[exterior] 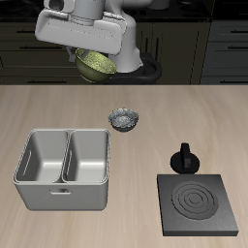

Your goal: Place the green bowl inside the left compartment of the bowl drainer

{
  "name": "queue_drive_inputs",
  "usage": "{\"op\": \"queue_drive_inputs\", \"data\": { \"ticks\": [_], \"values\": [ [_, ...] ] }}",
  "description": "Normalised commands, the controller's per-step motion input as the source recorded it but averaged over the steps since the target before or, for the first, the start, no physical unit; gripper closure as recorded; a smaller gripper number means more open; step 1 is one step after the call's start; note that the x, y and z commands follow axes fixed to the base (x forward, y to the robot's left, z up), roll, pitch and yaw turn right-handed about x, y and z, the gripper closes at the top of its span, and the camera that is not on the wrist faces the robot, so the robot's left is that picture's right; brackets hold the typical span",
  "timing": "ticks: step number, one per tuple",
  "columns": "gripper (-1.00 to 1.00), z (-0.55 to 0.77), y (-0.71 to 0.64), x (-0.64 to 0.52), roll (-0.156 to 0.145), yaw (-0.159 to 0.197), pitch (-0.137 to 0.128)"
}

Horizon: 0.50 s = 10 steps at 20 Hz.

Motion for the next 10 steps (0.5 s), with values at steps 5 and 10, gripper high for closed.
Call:
{"op": "queue_drive_inputs", "data": {
  "ticks": [5,10],
  "values": [
    [1.00,0.08,0.29,0.27,0.058,-0.008,-0.021],
    [1.00,0.00,0.18,0.16,0.069,-0.031,0.004]
  ]
}}
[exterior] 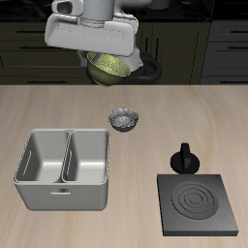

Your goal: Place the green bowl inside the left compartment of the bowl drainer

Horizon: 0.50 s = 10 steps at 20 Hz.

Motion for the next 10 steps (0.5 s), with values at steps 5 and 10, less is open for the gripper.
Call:
{"op": "queue_drive_inputs", "data": {
  "ticks": [5,10],
  "values": [
    [1.00,-0.24,0.00,0.11,0.022,-0.011,0.021],
    [1.00,-0.24,-0.08,0.06,-0.002,-0.023,0.019]
  ]
}}
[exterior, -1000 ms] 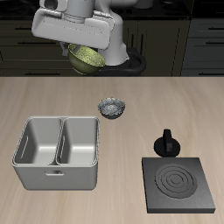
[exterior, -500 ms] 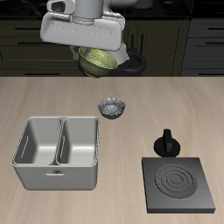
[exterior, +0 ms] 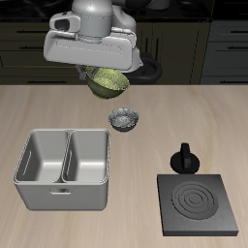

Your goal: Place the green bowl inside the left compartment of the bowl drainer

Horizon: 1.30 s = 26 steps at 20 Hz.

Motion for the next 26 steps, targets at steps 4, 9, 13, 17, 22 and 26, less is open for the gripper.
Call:
{"op": "queue_drive_inputs", "data": {
  "ticks": [4,9,13,17,22,26],
  "values": [
    [1.00,-0.23,-0.14,0.00,-0.006,-0.028,0.013],
    [1.00,-0.22,-0.27,-0.06,-0.017,-0.048,0.004],
    [1.00,-0.24,-0.17,-0.05,-0.020,-0.039,0.011],
    [1.00,-0.30,-0.24,-0.05,-0.053,-0.018,0.036],
    [1.00,-0.15,-0.03,0.00,-0.004,-0.003,0.016],
    [1.00,-0.10,0.00,0.02,-0.013,0.002,0.010]
  ]
}}
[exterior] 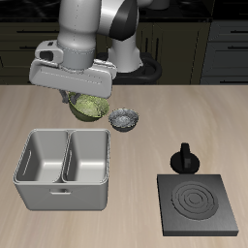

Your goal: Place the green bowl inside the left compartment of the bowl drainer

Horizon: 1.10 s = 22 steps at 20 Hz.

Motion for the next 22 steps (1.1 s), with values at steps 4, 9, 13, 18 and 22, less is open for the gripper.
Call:
{"op": "queue_drive_inputs", "data": {
  "ticks": [4,9,13,18,22],
  "values": [
    [1.00,-0.18,-0.05,0.08,-0.035,0.014,0.039],
    [1.00,-0.21,0.04,0.10,-0.005,0.040,0.031],
    [1.00,-0.27,0.16,0.10,0.009,0.050,0.033],
    [1.00,-0.13,0.03,0.05,0.000,0.011,0.019],
    [1.00,-0.16,-0.06,-0.03,-0.031,0.005,0.021]
  ]
}}
